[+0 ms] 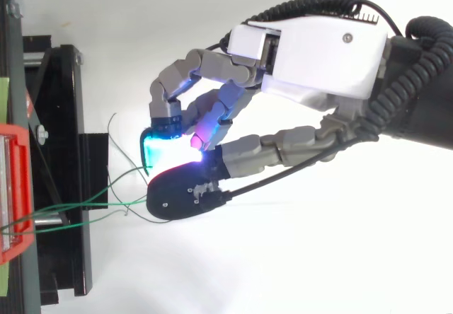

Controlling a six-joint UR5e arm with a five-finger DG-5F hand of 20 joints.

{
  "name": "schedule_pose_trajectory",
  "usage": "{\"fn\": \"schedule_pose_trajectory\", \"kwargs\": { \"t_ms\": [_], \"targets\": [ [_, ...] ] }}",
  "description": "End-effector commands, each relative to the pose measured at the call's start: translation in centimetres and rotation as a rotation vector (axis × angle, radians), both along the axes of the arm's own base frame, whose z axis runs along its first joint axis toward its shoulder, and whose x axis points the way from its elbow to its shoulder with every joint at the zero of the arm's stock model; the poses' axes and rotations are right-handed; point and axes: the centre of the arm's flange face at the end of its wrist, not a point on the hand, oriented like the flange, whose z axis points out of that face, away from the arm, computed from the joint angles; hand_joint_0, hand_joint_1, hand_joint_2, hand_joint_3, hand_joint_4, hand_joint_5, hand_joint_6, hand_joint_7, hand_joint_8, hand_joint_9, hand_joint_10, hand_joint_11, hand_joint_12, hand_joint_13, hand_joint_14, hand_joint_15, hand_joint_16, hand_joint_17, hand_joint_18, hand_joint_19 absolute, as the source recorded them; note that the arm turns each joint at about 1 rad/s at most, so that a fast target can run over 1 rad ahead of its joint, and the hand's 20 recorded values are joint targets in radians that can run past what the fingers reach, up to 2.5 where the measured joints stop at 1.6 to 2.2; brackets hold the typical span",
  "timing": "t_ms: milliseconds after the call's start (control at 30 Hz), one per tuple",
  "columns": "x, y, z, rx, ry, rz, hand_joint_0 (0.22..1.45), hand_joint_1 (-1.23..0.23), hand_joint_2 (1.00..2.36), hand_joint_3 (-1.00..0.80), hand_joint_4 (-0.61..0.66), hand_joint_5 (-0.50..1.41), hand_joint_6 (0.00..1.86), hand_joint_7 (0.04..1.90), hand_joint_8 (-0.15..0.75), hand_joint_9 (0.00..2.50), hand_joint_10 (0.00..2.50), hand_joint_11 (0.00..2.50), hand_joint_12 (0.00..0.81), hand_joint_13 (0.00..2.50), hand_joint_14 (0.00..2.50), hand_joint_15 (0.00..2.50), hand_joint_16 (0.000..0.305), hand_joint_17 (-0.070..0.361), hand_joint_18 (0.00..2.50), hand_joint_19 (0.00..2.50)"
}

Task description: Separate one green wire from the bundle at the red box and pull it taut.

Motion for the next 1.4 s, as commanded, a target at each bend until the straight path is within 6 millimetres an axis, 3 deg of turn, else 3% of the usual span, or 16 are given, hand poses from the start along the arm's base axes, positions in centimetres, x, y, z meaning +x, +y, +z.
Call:
{"fn": "schedule_pose_trajectory", "kwargs": {
  "t_ms": [0,267,467,767,1367],
  "targets": [
    [0.0,0.3,0.1,0.01,-0.003,-0.002,0.59,-0.73,1.01,-0.16,0.07,-0.11,0.91,1.07,0.293,1.12,0.01,0.37,0.348,0.71,0.01,0.26,0.057,0.127,0.68,0.5],
    [0.0,0.8,-0.4,0.264,-0.055,-0.077,0.6,-0.74,1.01,-0.14,0.07,-0.1,0.91,1.1,0.292,1.14,0.01,0.36,0.355,0.72,0.01,0.26,0.057,0.129,0.69,0.49],
    [-0.3,1.0,-0.9,0.328,-0.06,-0.095,0.6,-0.75,1.01,-0.14,0.07,-0.1,0.91,1.1,0.292,1.15,0.01,0.36,0.357,0.73,0.01,0.27,0.057,0.129,0.69,0.49],
    [-0.7,1.1,-6.4,0.365,-0.105,-0.094,0.6,-0.76,1.01,-0.14,0.07,-0.1,0.91,1.11,0.291,1.15,0.01,0.36,0.357,0.73,0.01,0.26,0.057,0.129,0.69,0.49],
    [-0.6,1.1,-10.2,0.387,-0.231,-0.064,0.61,-0.76,1.01,-0.14,0.05,-0.1,0.91,1.1,0.288,1.16,0.01,0.37,0.349,0.75,0.01,0.27,0.056,0.127,0.71,0.48]
  ]
}}
